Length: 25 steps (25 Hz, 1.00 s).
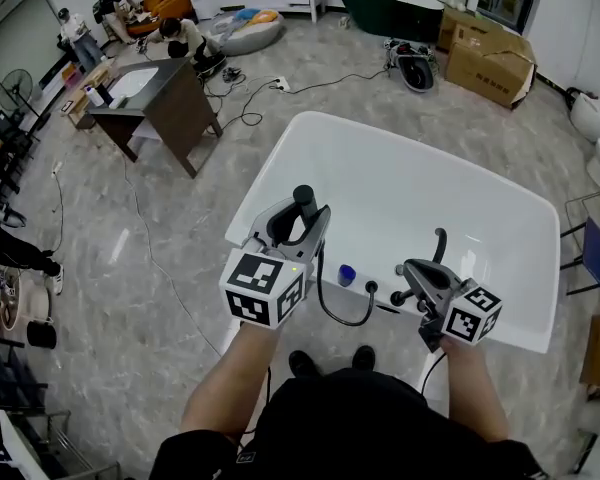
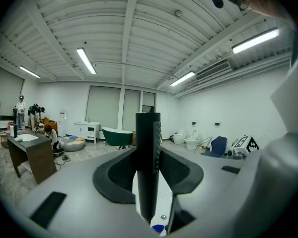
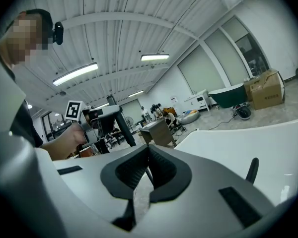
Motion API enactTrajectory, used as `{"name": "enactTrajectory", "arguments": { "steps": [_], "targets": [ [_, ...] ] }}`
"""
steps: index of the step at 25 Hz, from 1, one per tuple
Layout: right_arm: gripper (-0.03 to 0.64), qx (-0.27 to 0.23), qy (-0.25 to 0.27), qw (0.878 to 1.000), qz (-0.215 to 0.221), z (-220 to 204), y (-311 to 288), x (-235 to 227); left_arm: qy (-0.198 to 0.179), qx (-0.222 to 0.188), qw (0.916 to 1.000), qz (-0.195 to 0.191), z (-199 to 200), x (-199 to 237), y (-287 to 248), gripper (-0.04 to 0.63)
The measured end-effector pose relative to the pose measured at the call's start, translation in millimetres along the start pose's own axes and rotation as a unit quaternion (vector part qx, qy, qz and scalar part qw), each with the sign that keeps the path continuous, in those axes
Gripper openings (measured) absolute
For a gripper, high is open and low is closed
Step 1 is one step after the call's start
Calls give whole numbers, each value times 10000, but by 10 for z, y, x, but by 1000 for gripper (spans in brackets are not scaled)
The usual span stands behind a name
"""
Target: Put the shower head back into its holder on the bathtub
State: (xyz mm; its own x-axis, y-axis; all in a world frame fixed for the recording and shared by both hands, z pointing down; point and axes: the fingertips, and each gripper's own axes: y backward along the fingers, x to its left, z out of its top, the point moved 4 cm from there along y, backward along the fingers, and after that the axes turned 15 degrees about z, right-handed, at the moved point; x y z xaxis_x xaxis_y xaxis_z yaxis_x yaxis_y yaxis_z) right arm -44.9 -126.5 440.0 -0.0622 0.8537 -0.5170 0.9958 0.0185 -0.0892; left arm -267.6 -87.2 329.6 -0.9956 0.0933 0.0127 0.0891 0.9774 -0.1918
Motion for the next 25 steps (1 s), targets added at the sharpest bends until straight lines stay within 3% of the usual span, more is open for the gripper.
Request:
{"name": "enactTrajectory", "arguments": {
  "steps": [17,25],
  "targets": [
    [17,-126,2,9997,210,-3,-35,-36,-248,-342,9982,-436,514,-328,-253,147],
    [17,-143,35,9996,226,25,-109,22,-259,-664,9948,-726,974,-364,-260,147]
  ]
}}
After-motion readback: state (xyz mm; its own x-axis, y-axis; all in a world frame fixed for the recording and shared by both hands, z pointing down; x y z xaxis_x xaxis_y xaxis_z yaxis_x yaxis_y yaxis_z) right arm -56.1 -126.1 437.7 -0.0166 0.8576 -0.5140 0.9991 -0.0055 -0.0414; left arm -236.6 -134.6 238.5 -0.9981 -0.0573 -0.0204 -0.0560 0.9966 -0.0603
